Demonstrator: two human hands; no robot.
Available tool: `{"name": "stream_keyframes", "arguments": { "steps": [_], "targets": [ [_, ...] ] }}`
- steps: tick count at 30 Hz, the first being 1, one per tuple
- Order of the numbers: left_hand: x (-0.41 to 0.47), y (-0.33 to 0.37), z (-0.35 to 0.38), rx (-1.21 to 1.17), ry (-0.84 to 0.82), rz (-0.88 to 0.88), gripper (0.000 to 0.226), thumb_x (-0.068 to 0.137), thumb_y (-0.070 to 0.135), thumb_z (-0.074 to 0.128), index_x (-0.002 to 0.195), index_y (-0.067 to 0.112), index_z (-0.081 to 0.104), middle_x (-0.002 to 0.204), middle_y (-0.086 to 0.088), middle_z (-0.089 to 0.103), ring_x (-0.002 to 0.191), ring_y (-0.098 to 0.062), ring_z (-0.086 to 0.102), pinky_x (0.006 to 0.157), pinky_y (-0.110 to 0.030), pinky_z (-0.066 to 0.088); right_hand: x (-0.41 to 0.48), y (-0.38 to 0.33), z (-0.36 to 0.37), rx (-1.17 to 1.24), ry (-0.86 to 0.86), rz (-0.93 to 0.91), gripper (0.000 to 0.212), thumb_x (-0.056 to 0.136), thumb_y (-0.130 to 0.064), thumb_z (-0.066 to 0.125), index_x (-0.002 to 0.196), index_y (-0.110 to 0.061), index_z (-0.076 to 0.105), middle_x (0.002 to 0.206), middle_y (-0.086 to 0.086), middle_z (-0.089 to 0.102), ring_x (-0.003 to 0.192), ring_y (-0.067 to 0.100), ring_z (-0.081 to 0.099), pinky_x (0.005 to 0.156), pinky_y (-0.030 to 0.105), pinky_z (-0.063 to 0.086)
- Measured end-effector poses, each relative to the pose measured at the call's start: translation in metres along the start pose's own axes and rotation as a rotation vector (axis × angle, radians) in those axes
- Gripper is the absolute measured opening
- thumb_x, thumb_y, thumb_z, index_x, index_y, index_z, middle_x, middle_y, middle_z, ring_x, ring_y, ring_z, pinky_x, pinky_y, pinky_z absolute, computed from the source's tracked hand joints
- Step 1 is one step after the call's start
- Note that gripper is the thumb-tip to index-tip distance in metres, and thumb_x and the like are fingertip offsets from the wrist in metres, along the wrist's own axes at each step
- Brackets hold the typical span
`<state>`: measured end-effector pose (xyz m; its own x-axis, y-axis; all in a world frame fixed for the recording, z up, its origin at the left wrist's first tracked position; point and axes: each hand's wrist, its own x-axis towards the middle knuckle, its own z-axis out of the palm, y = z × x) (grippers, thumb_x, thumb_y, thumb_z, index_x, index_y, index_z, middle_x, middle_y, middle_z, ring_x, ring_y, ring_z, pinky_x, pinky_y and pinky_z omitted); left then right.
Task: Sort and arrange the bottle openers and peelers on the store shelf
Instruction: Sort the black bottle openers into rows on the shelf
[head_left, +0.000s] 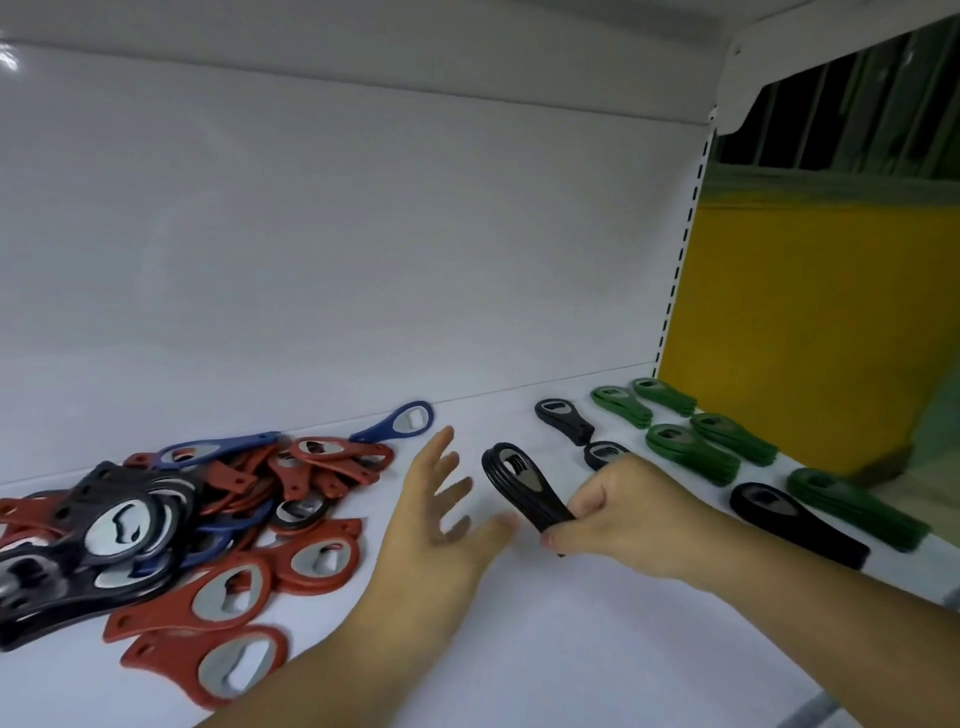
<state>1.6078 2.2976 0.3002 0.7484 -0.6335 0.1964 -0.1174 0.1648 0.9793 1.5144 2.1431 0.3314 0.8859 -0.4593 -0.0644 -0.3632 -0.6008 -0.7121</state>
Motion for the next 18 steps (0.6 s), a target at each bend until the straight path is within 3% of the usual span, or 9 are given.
{"name": "stream_keyframes", "arguments": {
  "steps": [3,5,7,10,14,18],
  "targets": [
    [0.007,-0.003,-0.007,0.539,0.037,0.079,0.039,0.085,0.011,0.064,0.1,0.043,0.049,0.114,0.021,0.046,0.099,0.007,0.049,0.078,0.0,0.036,0.034,-0.002,-0.003,-0.116,0.08,0.097,0.043,0.062,-0.025,0.079,0.044,-0.009,0.043,0.045,-0.001,0.027,0.047,0.017,0.027,0.047,0.025,0.017],
    [0.011,-0.01,-0.009,0.784,-0.056,0.129,0.029,0.086,0.019,0.059,0.102,0.041,0.048,0.113,0.02,0.042,0.102,0.005,0.046,0.085,-0.005,0.036,0.056,-0.008,-0.003,-0.24,0.113,0.129,0.04,0.062,-0.024,0.078,0.046,-0.013,0.043,0.043,-0.004,0.035,0.043,0.015,0.034,0.043,0.022,0.022],
    [0.012,-0.014,-0.007,0.947,-0.13,0.172,0.029,0.087,0.027,0.055,0.113,0.041,0.049,0.117,0.022,0.043,0.117,0.001,0.039,0.099,-0.015,0.029,0.075,-0.014,-0.002,-0.377,0.131,0.154,0.034,0.063,-0.026,0.076,0.054,-0.012,0.046,0.049,-0.002,0.041,0.044,0.014,0.04,0.041,0.021,0.026],
    [0.013,-0.017,-0.004,1.086,-0.197,0.217,0.036,0.089,0.033,0.047,0.124,0.042,0.044,0.128,0.025,0.038,0.126,0.0,0.029,0.101,-0.018,0.018,0.099,-0.017,-0.003,-0.465,0.156,0.171,0.026,0.063,-0.021,0.073,0.067,-0.012,0.049,0.061,0.0,0.051,0.052,0.014,0.048,0.045,0.02,0.033],
    [0.013,-0.017,-0.002,1.219,-0.277,0.24,0.051,0.081,0.041,0.027,0.13,0.038,0.041,0.133,0.017,0.035,0.13,-0.006,0.026,0.106,-0.025,0.016,0.123,-0.019,-0.005,-0.504,0.159,0.192,0.021,0.062,-0.018,0.071,0.069,-0.012,0.052,0.067,0.001,0.054,0.059,0.017,0.053,0.051,0.021,0.037],
    [0.013,-0.018,0.001,1.301,-0.248,0.343,0.059,0.071,0.038,0.019,0.114,0.03,0.058,0.117,0.005,0.053,0.113,-0.018,0.049,0.097,-0.04,0.034,0.134,-0.018,-0.003,-0.563,0.159,0.19,0.023,0.062,-0.02,0.072,0.066,-0.01,0.051,0.064,0.002,0.051,0.058,0.018,0.051,0.05,0.021,0.034]
  ]
}}
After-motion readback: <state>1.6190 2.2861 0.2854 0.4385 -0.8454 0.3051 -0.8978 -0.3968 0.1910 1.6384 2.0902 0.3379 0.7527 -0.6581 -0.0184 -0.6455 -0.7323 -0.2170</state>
